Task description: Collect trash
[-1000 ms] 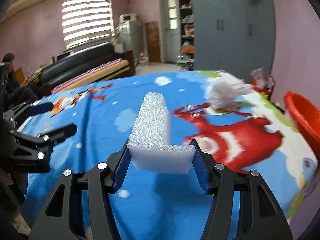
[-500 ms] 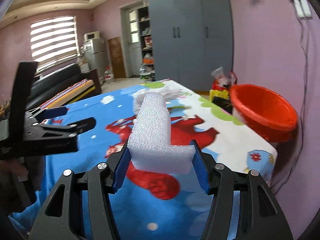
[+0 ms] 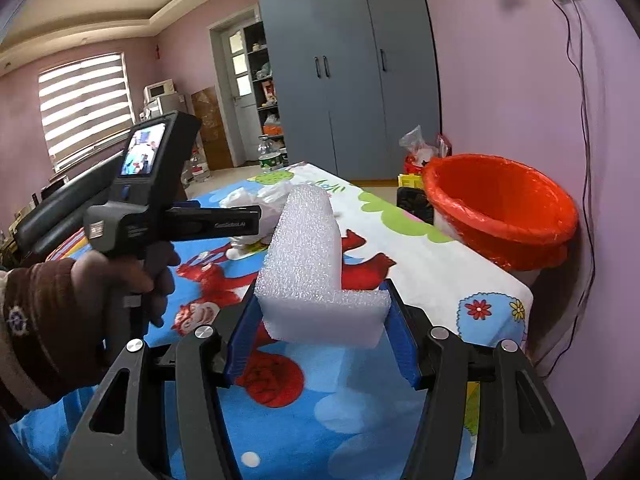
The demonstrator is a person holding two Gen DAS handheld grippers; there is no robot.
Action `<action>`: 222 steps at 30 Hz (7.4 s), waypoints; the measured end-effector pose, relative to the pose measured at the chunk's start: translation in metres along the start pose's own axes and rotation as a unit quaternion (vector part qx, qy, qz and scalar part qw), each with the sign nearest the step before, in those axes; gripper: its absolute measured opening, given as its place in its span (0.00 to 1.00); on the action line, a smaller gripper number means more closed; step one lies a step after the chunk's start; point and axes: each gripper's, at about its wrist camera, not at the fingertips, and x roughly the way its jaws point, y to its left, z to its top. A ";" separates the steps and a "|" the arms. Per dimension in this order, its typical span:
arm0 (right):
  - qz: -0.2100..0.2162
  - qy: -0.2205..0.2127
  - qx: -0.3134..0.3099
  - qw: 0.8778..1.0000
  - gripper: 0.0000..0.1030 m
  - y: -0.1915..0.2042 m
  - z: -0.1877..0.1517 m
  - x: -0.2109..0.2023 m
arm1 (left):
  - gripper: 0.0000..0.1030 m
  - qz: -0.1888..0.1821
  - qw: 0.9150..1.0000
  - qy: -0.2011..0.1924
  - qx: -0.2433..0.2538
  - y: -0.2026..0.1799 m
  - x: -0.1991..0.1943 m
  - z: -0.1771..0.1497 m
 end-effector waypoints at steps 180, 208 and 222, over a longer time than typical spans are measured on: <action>-0.159 -0.016 0.031 0.987 0.83 -0.120 0.074 -0.147 | 0.95 -0.104 0.988 -0.102 0.051 -0.161 -0.237 -0.001; -0.158 -0.020 0.033 0.987 0.83 -0.124 0.072 -0.149 | 0.95 -0.129 0.982 -0.138 0.008 -0.152 -0.250 -0.002; -0.160 -0.026 0.019 0.987 0.83 -0.119 0.076 -0.153 | 0.95 -0.130 0.981 -0.145 0.002 -0.146 -0.252 -0.004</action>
